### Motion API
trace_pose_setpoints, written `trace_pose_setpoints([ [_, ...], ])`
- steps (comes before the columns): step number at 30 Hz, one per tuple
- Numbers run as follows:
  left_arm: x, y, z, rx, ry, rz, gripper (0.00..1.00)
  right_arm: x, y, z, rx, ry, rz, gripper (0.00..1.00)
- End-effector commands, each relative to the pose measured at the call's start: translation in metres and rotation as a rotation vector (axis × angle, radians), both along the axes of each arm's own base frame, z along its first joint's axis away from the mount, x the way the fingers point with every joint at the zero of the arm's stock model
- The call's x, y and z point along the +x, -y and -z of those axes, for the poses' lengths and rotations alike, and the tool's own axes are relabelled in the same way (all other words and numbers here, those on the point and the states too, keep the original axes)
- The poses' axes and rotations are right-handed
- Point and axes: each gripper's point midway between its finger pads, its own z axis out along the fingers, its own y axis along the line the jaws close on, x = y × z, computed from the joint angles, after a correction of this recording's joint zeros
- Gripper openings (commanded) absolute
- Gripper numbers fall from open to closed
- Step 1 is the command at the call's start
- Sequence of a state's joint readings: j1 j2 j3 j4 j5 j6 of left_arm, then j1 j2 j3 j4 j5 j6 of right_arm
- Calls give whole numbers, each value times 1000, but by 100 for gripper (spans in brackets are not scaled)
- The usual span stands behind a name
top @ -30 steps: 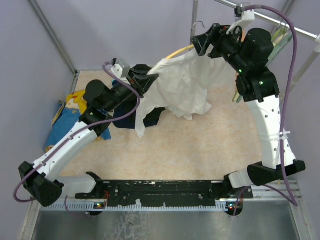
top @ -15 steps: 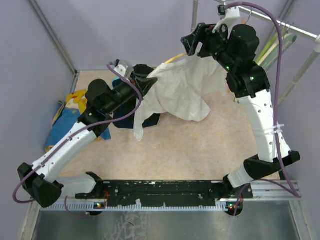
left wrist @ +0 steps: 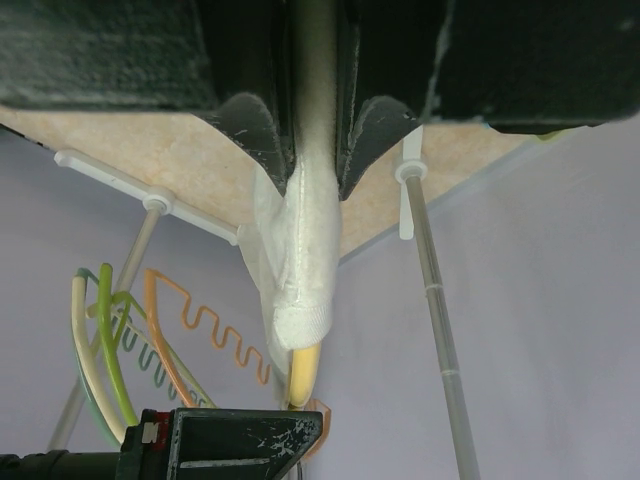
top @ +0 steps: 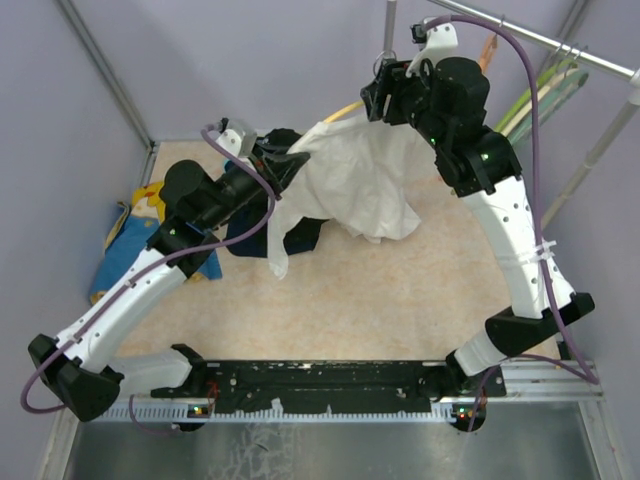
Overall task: Remove the t-shirt from the hanger
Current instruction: Pick up the hanger from the clothesline.
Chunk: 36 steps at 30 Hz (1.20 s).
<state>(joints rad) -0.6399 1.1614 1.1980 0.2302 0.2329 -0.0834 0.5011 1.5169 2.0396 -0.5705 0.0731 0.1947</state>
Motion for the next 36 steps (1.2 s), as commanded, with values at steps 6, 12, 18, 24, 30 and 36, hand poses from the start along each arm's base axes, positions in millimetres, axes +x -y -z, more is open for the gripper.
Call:
trace_pose_setpoints([
  [6,-26,-13,-59,-102,138,23,0,0,2,-25,23,90,14,46],
  [12,-28,-11,-55,-97,127,41,0,4,-3,-24,31,96,5,29],
  [18,-29,-11,-57,-100,133,46,0,5,-4,-23,29,94,2,13],
  [24,-32,-7,-59,-106,131,71,19,4,3,-25,33,131,30,0],
  [30,-35,-1,-54,-94,127,112,51,-4,13,-37,69,218,55,0],
  [36,-34,6,-49,-89,108,146,53,-12,15,-46,110,294,47,0],
])
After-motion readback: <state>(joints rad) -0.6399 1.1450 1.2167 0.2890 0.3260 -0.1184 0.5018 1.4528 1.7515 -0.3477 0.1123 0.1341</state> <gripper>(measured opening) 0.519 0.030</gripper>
